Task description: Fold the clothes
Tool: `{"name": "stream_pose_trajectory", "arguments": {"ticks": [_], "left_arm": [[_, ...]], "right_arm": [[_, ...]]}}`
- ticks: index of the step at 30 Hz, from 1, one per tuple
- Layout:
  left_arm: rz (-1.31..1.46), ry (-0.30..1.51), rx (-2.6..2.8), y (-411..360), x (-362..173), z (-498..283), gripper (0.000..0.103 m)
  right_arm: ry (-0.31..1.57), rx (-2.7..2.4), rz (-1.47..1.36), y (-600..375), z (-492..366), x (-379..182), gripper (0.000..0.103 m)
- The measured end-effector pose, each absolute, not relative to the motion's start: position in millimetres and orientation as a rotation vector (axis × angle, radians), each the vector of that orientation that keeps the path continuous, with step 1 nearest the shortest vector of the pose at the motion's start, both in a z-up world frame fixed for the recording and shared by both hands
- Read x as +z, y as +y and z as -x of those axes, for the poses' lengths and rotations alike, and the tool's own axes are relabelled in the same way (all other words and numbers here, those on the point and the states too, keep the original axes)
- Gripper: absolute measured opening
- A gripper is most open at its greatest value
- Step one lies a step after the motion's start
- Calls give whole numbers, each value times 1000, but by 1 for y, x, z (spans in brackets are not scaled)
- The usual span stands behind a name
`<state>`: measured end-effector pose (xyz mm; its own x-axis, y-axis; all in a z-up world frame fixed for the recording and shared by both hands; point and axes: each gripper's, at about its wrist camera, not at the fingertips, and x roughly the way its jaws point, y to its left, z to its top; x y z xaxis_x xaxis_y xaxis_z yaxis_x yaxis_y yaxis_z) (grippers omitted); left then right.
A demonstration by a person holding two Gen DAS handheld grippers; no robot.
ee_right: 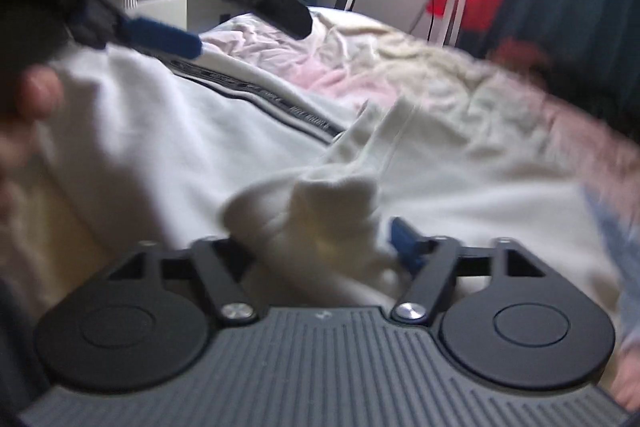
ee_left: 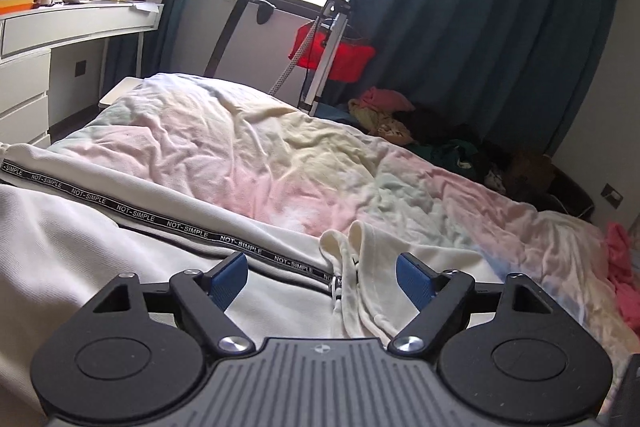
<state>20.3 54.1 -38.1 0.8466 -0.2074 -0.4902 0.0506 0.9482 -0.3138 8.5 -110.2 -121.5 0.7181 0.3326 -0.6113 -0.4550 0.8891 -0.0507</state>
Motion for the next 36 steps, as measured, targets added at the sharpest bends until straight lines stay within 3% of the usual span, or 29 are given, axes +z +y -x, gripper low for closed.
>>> {"name": "stream_pose_trajectory", "arguments": {"ticks": [10, 15, 16, 17, 18, 26, 29, 36], "left_arm": [[306, 611, -336, 24, -55, -3, 69], [278, 655, -410, -3, -71, -7, 55], [252, 681, -403, -9, -76, -10, 42], [228, 705, -398, -15, -81, -13, 21], [206, 726, -394, -20, -86, -15, 17], [200, 720, -366, -21, -82, -7, 9], [292, 707, -418, -8, -66, 4, 9], [217, 790, -343, -15, -93, 1, 14]], "right_arm": [[699, 361, -173, -201, 0, -81, 82], [673, 224, -351, -253, -24, -73, 82], [676, 205, -370, -260, -29, -76, 82], [688, 192, -376, -265, -35, -80, 82], [706, 177, -378, -269, -40, -85, 82], [792, 129, -332, -259, -55, -112, 84], [782, 115, -265, -253, -55, -111, 84], [806, 111, -216, -245, -59, -122, 84]]}}
